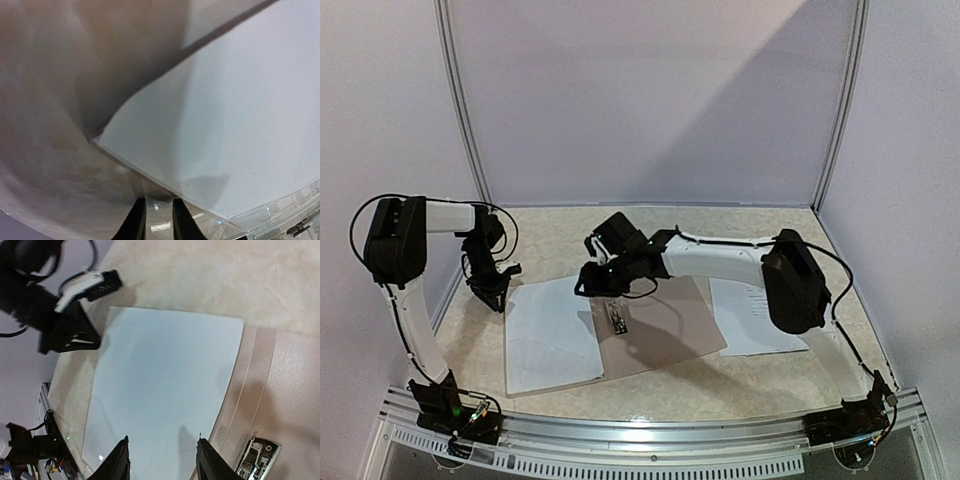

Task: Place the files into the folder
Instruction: Pick up the spring clip from the center of the board.

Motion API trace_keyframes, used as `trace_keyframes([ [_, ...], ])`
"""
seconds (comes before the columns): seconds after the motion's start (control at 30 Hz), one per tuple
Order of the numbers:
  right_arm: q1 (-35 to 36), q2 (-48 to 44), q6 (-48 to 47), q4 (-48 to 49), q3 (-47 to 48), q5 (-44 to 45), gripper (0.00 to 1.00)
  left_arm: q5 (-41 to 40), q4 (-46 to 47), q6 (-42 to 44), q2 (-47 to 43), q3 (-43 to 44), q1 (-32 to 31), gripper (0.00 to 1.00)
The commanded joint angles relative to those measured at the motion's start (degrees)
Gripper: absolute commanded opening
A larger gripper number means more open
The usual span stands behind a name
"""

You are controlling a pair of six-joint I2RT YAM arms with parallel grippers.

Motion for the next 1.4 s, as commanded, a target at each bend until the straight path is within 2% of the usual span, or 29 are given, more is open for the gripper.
trace_keyframes([
  [0.0,-2.95,-12.43,-4.95,-1.29,-2.61,-3.38,0.47,-4.26,6.81,2.0,-0.36,0.8,0.95,0.22],
  [0.1,-5.57,-19.81,-5.23,-2.67,-10.13,-2.62,0.52,-4.85,5.34,2.13,-1.93,2.03,0.93,0.24],
  [0.23,-8.6,-28.96,-6.36,-7.21,-22.45,6.94,0.54,-6.09,4.06,2.2,-4.41,3.67,0.93,0.28],
  [0.37,-9.05,-33.08,-4.95,-6.55,-29.82,6.6,0.53,-5.34,1.42,1.49,-7.02,6.73,0.95,0.35],
  [0.5,-7.89,-31.05,-0.88,-2.33,-33.2,1.56,0.48,-1.86,-0.99,2.42,-10.53,8.64,-2.29,0.4],
  [0.67,-5.53,-25.71,4.71,4.86,-33.66,-4.65,0.39,-0.16,-1.12,4.01,-12.94,8.08,-13.12,0.42],
  [0.8,-3.95,-21.15,9.19,9.19,-33.24,-8.52,0.3,-0.31,1.0,3.63,-10.08,8.4,-22.05,0.41],
  [0.93,-3.13,-17.18,11.07,9.28,-32.71,-10.48,0.26,-0.37,4.74,2.97,-6.2,8.92,-28.52,0.38],
  [1.13,-2.78,-13.88,12.35,10.83,-32.7,-13.98,0.18,-1.98,11.16,2.07,-1.49,7.45,-32.89,0.36],
  [1.37,-2.66,-12.09,12.58,10.43,-32.44,-15.15,0.11,-6.04,16.28,0.8,2.91,3.06,-33.9,0.34],
])
